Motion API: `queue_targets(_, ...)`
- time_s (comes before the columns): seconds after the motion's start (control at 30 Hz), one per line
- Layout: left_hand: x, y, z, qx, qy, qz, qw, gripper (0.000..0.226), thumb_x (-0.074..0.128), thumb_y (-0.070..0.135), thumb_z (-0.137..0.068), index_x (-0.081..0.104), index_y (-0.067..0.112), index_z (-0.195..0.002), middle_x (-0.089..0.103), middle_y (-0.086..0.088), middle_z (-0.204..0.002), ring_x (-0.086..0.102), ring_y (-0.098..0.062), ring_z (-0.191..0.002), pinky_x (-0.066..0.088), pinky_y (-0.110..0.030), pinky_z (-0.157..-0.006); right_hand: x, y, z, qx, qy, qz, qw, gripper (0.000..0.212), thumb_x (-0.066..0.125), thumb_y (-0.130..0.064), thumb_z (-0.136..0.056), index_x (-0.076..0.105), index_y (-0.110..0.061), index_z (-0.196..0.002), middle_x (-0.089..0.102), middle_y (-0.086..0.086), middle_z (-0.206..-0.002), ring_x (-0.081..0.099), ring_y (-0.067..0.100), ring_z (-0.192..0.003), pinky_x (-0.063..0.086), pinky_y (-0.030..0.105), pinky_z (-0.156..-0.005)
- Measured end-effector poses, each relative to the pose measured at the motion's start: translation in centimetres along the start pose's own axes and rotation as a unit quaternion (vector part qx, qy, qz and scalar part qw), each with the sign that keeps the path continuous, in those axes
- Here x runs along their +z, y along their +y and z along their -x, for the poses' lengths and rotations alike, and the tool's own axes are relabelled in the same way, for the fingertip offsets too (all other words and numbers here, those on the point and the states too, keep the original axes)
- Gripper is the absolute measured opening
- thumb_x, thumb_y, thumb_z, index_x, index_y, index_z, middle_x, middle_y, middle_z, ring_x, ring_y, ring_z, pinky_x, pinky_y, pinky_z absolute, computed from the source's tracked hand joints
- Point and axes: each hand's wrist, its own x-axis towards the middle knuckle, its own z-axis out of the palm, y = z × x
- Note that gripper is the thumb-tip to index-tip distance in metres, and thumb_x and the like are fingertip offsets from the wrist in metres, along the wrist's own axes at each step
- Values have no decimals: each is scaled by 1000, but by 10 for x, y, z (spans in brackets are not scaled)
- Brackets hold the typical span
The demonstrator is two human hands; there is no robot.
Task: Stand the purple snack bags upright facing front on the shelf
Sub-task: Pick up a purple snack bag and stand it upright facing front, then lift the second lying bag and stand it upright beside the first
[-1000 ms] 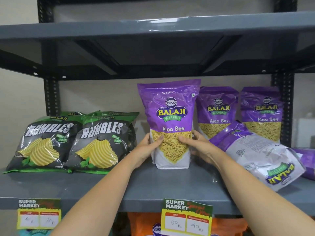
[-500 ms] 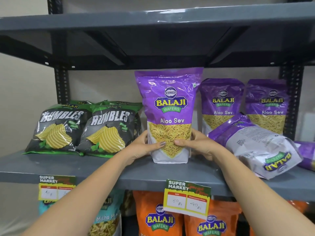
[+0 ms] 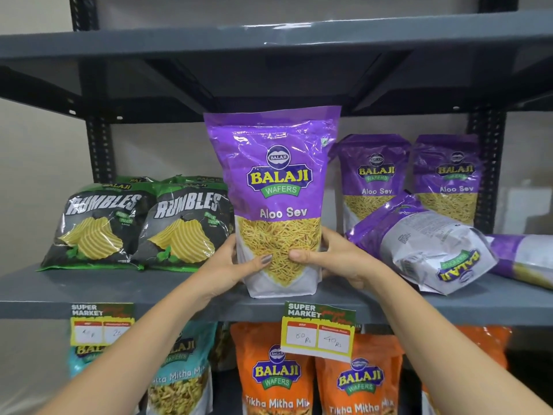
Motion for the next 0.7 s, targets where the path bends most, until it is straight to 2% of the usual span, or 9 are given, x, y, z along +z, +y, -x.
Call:
queue_targets(0.13,3,-3,2,-14,15,14,1000,91,82,46,-53,38,29,-131,59,3,-134,59,-13,-120,48,-31,-101,-4,-6,5,21,-15,38,999,64,79,-31,-74,47,-28,-130,69,-15,-108,69,-3,-94,56,19,-71)
queue_targets(0.2,8,-2,5,-10,93,-67,993,121,82,54,-50,14,34,-147,29,-3,-157,37,-19,-140,33,-40,-115,-14,-15,12,39,-18,79,996,97,84,-46,-61,32,-34,-142,65,-9,-121,64,10,-110,55,36,-91)
queue_targets(0.27,18,4,16,49,224,-157,961,131,79,61,-53,0,27,-153,0,-3,-163,5,-18,-150,11,-34,-122,-40,-31,21,14,41,107,993,104,83,-48,-61,27,-33,-147,61,0,-124,62,15,-112,52,37,-94)
queue_targets(0.33,32,18,35,203,342,-187,898,107,73,59,-69,18,13,-149,8,-9,-159,10,-22,-149,14,-26,-121,-76,-53,33,-16,131,126,983,78,78,-39,-72,44,-25,-140,65,4,-118,66,16,-103,54,35,-83)
queue_targets(0.37,42,27,46,296,366,-189,862,88,68,49,-75,30,8,-143,21,-13,-153,22,-27,-144,24,-32,-118,-95,-61,38,-25,175,142,974,64,77,-38,-74,54,-22,-131,69,5,-113,67,17,-98,55,33,-79)
queue_targets(0.43,67,33,54,432,290,-195,831,55,64,29,-78,48,10,-127,45,-9,-133,45,-26,-127,41,-42,-102,-135,-64,41,-17,286,196,938,49,76,-42,-72,65,-20,-114,72,7,-107,68,20,-91,54,36,-79)
queue_targets(0.47,82,35,54,451,218,-192,844,42,63,25,-79,54,16,-119,54,-1,-123,52,-18,-118,44,-37,-96,-152,-61,40,6,337,237,911,49,74,-46,-71,67,-19,-110,71,8,-108,67,23,-94,52,38,-83)
queue_targets(0.57,139,48,35,301,47,-192,933,32,59,39,-80,57,33,-111,60,18,-103,59,-5,-94,48,-26,-83,-184,-48,35,145,350,376,845,67,63,-58,-77,61,-8,-122,64,11,-126,61,29,-105,49,40,-90)
queue_targets(0.7,198,65,-37,-11,-33,-136,990,41,56,46,-87,59,20,-119,62,0,-118,61,-21,-107,46,-32,-93,-190,-30,29,326,183,256,892,70,60,-57,-82,56,-7,-132,59,10,-134,59,30,-121,46,43,-103)
